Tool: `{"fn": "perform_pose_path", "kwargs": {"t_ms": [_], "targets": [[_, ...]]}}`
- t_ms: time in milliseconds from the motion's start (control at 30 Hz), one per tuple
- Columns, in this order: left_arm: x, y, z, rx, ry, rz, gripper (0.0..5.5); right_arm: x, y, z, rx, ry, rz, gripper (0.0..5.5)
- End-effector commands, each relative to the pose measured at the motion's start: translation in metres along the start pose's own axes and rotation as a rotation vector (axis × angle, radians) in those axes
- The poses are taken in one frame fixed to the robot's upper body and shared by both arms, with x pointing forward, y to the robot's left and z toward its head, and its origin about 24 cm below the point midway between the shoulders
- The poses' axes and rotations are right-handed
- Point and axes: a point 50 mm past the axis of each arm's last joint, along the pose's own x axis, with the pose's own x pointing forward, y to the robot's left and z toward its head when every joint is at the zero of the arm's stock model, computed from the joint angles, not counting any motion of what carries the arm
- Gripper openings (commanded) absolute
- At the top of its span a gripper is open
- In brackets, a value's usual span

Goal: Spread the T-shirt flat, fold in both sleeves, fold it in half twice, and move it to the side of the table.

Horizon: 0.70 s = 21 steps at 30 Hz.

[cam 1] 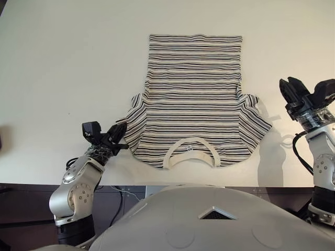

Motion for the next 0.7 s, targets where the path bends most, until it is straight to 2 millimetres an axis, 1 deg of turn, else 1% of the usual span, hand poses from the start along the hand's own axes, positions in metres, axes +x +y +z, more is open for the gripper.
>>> {"fn": "perform_pose_path", "kwargs": {"t_ms": [33,200,267,333,433,500,700], "targets": [[-0.005,0.003,-0.001,0.015,0.034,0.003,0.15,0.001,0.004,-0.003,-0.001,0.01,0.003,1.18],[-0.004,-0.009,0.011,0.117,0.013,-0.068,0.15,0.003,0.005,-0.005,0.003,0.009,-0.011,1.18],[-0.005,-0.022,0.02,0.183,-0.017,-0.118,0.15,0.003,0.006,-0.007,0.003,0.01,-0.018,1.18],[-0.009,-0.033,0.026,0.23,-0.044,-0.175,0.15,0.002,0.009,-0.01,0.003,0.021,-0.017,1.18],[-0.016,-0.045,0.028,0.329,-0.061,-0.249,0.15,0.002,0.014,-0.015,0.007,0.035,-0.011,1.18],[-0.015,-0.052,0.03,0.375,-0.064,-0.289,0.15,0.002,0.015,-0.016,0.009,0.037,-0.01,1.18],[-0.003,-0.075,0.029,0.554,-0.029,-0.399,0.15,0.009,0.018,-0.016,0.016,0.034,-0.001,1.18]]}}
